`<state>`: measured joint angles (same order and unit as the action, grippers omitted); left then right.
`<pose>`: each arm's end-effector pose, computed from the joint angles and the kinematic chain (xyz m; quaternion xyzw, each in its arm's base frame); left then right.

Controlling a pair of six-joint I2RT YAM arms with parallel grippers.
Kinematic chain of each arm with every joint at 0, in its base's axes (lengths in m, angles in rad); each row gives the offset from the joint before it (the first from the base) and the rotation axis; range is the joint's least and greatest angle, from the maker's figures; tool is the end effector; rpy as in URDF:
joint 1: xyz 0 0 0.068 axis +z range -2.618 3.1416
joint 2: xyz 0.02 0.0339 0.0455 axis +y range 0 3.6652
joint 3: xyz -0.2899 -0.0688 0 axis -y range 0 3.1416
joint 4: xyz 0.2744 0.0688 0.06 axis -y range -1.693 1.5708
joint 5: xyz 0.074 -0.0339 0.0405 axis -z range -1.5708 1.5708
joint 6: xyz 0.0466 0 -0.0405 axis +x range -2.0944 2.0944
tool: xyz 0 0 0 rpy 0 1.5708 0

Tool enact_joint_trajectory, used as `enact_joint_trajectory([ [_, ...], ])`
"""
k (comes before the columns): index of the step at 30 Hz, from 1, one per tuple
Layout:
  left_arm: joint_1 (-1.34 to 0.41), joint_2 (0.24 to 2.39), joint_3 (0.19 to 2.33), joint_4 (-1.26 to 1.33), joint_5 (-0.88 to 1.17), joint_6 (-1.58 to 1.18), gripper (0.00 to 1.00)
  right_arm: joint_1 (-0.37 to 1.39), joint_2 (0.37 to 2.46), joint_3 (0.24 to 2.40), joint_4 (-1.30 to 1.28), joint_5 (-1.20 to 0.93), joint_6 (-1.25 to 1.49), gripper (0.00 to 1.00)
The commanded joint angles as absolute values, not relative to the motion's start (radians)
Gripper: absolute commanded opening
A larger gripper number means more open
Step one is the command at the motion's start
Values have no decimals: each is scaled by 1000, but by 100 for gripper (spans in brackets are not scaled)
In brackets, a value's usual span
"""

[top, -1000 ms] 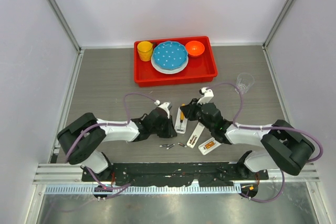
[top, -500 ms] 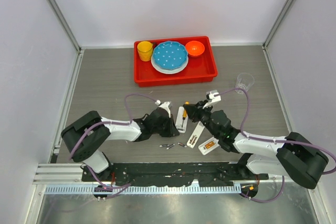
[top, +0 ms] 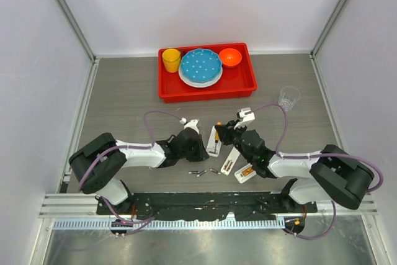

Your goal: Unload the batteries from the remote control

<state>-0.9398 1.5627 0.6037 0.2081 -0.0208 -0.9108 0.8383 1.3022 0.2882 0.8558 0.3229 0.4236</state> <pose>0.1852 -0.2518 0.1309 0.0092 0.9171 -0.3126 0.2474 0.1820 0.1802 0.1731 -0.0525 0.7563 0.2791 0.5894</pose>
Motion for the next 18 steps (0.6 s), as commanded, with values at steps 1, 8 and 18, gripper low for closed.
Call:
enact_joint_trajectory([
  [1,-937,1565,578,81,-92,-891,0,864,1351,348,977,380,397,1],
  [8,-936,1577,577,75,-97,-896,0,879,1408,367,994,399,379,2],
  [18,-928,1608,603,58,-110,-908,0,891,1376,391,835,348,428,1],
])
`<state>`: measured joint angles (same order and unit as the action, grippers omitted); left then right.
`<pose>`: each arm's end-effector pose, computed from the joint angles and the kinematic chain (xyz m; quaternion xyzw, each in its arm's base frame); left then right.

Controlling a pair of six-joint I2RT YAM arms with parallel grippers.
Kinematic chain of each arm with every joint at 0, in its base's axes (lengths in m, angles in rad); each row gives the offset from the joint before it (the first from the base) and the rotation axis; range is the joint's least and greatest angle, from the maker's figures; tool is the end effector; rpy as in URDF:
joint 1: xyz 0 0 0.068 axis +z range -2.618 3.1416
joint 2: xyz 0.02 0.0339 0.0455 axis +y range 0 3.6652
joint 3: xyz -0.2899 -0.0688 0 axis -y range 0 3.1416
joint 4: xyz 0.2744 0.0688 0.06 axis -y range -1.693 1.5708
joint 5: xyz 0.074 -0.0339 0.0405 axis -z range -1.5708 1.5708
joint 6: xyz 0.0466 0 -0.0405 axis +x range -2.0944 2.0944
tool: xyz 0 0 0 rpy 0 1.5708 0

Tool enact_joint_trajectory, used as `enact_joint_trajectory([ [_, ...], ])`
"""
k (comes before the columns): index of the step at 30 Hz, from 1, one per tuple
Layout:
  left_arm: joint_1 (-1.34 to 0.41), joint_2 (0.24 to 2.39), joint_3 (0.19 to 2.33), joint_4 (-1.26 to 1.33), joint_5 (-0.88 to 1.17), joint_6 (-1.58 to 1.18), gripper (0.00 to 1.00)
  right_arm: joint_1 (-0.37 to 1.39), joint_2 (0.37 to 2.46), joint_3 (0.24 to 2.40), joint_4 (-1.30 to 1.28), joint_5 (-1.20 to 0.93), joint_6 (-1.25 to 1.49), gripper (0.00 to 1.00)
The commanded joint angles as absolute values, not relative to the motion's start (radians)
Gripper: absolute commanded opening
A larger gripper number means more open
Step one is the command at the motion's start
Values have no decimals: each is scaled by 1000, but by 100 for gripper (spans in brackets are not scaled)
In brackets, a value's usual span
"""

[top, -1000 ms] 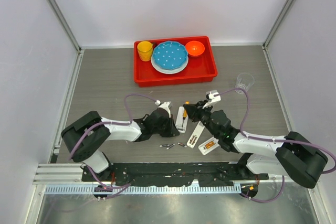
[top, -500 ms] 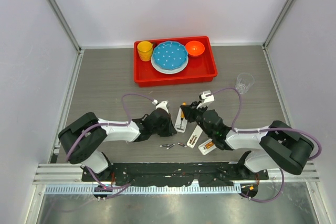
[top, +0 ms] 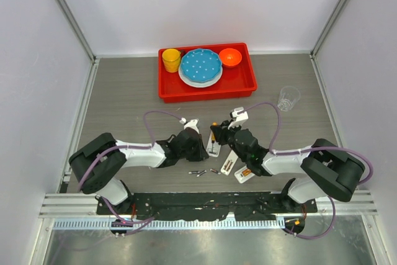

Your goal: Unload the batteries from the remote control

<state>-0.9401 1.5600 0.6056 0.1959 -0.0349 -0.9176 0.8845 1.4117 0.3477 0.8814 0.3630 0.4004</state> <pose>0.1853 -0.2510 0.1312 0.0034 0.9185 -0.3068 0.2494 0.1873 0.2025 0.1676 -0.0691 0.7616 0.2659 0.5869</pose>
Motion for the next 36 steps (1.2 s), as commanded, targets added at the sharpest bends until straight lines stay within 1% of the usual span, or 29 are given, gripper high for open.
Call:
enact_joint_trajectory([
  [1,-924,1609,604,55,-112,-907,0,891,1367,393,810,344,457,1],
  [5,-905,1626,620,49,-118,-908,0,888,1368,422,736,318,537,1],
  [9,-890,1655,643,40,-118,-899,0,867,1405,417,738,273,636,1],
  [13,-890,1683,661,40,-100,-894,0,831,1457,385,817,241,736,1],
  [19,-890,1692,657,45,-101,-893,0,736,1545,357,899,134,876,1],
  [28,-867,1669,650,20,-109,-873,0,681,1522,402,799,38,916,1],
  [36,-865,1634,646,37,-92,-838,0,667,1523,410,811,18,954,1],
])
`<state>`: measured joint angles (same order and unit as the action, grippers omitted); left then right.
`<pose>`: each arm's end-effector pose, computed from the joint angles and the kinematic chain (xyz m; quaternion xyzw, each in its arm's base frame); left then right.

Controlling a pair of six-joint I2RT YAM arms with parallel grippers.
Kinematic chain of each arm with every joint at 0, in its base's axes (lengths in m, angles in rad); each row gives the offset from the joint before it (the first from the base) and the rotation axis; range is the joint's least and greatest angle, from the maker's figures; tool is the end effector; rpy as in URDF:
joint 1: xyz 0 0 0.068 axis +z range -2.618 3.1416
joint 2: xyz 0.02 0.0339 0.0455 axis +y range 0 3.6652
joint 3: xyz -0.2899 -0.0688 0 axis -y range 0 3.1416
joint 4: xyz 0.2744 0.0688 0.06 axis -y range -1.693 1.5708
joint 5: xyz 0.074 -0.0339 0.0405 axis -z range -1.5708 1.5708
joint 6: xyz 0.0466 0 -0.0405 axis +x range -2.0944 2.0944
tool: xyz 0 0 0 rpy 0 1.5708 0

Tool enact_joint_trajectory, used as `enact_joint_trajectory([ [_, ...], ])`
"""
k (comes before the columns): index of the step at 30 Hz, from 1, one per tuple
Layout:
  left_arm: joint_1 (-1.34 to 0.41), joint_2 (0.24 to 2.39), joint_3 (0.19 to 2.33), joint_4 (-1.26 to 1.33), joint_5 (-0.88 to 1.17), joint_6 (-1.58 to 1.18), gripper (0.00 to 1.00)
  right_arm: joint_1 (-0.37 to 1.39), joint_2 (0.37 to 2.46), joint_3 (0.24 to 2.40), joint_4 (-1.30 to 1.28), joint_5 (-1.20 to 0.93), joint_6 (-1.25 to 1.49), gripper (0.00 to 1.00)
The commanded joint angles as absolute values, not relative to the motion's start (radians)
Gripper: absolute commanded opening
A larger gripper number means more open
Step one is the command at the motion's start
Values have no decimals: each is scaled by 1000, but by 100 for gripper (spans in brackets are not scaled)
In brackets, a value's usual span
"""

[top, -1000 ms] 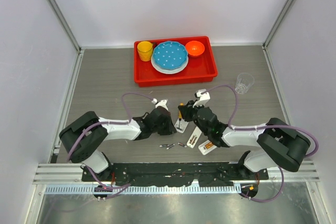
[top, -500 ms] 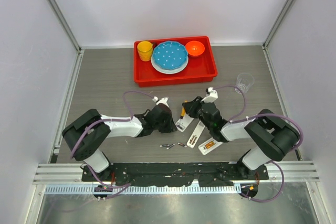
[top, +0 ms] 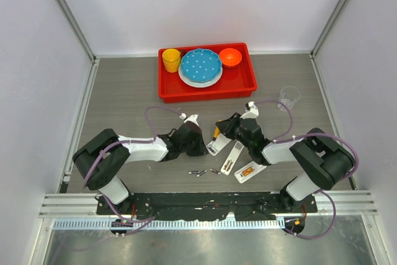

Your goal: Unload the batteries from the remote control

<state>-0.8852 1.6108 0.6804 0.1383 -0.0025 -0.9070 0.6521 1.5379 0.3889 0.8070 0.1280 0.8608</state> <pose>0.2080 -0.2541 0.1331 -0.0106 0.9251 -0.2957 0.2380 0.2347 0.1717 0.1371 0.1216 0.8072 0.3568 0.4543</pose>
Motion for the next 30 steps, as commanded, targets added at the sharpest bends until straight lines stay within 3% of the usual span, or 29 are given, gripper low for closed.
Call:
enact_joint_trajectory([
  [1,-864,1620,643,41,-87,-833,0,663,1528,405,830,14,969,1],
  [12,-867,1563,580,121,-11,-790,0,646,1563,367,920,31,1026,2],
  [21,-871,1629,587,184,78,-796,0,644,1644,293,1279,-100,920,1],
  [30,-890,1660,615,178,72,-799,0,624,1816,288,1380,-89,1175,1],
])
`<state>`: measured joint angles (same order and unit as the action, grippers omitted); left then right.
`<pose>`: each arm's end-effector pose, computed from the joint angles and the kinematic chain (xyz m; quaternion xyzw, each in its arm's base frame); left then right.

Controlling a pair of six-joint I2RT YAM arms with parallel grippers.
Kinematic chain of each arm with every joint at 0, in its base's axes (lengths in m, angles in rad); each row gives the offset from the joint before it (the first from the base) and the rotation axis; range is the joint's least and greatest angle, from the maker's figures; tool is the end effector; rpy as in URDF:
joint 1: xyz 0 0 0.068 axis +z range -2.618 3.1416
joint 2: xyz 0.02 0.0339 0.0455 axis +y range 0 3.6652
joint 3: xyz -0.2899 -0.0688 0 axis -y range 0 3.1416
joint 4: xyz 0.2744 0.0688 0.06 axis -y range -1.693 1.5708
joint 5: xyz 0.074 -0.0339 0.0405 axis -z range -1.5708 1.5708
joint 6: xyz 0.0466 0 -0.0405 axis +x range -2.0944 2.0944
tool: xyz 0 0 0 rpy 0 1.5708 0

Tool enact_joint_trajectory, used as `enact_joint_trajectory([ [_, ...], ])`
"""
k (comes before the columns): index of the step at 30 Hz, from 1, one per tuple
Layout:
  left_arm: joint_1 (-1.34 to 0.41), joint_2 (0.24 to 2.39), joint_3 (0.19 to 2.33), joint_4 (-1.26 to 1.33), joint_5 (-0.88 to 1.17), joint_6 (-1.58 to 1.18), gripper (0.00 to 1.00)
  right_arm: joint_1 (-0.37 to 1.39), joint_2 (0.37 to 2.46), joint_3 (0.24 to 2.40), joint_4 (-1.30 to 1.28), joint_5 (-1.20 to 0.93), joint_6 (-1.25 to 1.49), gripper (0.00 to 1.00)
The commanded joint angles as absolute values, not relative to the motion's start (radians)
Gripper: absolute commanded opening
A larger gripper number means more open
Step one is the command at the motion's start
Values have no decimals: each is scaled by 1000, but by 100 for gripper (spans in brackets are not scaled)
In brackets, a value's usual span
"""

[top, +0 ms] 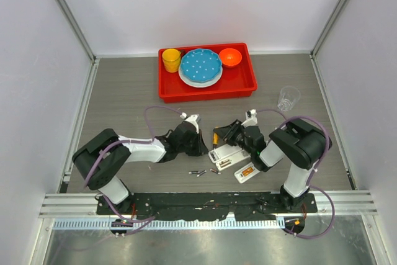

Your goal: Unload the batteries from the remote control

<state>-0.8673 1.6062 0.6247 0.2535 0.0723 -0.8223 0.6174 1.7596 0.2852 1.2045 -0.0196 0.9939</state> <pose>0.2061 -0.2482 0.1283 0.0353 0.9114 -0.3276 0.2467 0.2251 0.1610 0.0987 0.1431 0.7828 0.4421 0.4138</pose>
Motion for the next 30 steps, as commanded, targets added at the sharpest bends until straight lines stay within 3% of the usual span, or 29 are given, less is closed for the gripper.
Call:
enact_joint_trajectory([
  [1,-890,1658,612,175,66,-801,0,620,1828,288,1391,-94,1196,1],
  [11,-890,1565,615,66,-50,-772,0,584,1875,282,1425,-106,1238,1],
  [20,-890,1270,611,-103,-143,-718,0,586,1842,285,1379,-80,1197,1],
  [27,-890,1233,585,-111,-52,-729,0,627,1631,307,1137,-3,1033,1],
  [30,-890,1259,552,-69,-3,-753,0,698,1522,321,982,147,918,2],
])
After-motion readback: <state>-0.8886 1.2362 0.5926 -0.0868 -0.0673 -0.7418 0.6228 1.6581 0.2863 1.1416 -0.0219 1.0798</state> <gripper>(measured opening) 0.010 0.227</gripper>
